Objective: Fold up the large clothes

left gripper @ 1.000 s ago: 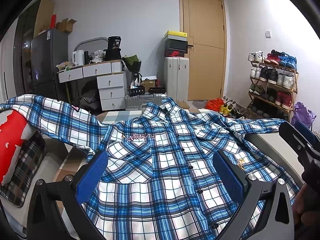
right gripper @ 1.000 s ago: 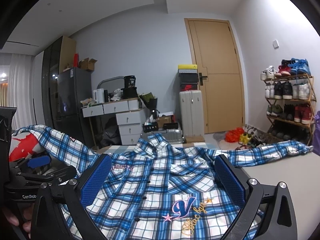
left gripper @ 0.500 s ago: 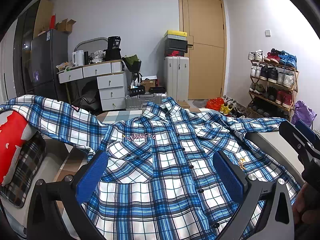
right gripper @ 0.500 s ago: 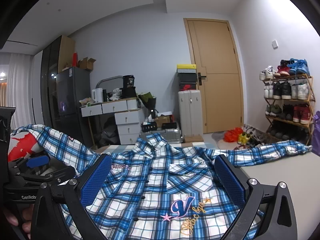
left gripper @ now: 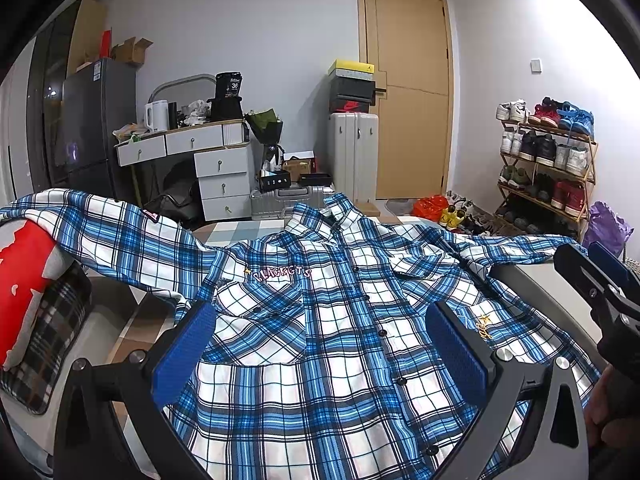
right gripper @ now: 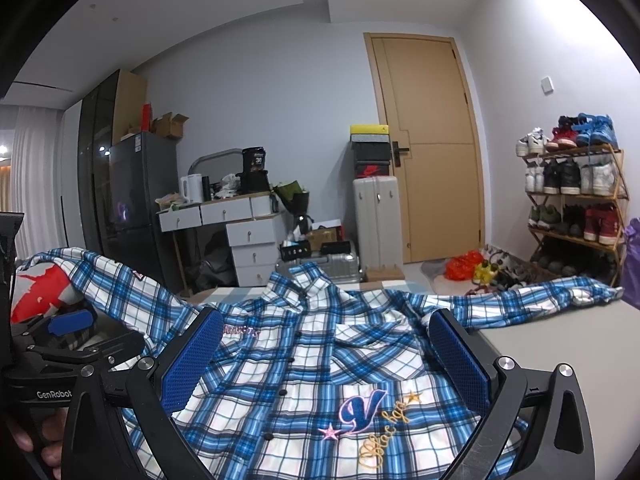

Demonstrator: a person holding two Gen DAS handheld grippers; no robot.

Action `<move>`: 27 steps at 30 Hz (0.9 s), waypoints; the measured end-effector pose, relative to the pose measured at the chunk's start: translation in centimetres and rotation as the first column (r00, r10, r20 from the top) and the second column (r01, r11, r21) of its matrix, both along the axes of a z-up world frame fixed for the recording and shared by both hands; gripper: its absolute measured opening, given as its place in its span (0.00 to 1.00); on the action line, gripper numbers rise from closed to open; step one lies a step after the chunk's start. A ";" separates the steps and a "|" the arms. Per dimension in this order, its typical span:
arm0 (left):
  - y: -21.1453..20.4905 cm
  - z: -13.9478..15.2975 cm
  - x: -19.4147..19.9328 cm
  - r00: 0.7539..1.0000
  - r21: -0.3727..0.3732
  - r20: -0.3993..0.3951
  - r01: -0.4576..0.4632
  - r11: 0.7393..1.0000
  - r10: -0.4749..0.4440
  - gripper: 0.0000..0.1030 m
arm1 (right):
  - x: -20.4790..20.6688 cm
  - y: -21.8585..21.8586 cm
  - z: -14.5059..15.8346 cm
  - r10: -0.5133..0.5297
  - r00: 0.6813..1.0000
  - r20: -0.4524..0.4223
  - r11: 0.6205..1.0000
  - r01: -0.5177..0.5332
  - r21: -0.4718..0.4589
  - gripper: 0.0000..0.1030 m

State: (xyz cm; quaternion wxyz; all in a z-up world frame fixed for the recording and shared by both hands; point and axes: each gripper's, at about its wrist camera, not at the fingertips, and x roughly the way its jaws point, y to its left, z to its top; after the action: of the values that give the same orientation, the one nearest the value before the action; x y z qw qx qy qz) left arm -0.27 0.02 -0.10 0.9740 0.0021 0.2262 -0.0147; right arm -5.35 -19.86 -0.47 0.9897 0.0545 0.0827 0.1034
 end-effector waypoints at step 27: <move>0.0 -0.6 0.2 0.998 -0.009 -0.050 0.024 1.000 -0.025 0.99 | 4.3 -6.5 -0.1 -0.056 0.970 -0.237 0.993 0.079 0.088 1.00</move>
State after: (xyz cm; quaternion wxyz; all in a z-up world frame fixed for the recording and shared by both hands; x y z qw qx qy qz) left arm -0.05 0.02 -0.65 0.9677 0.0005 0.2506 -0.0277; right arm -1.05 -26.31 -0.57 0.9722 0.1167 0.1919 0.0664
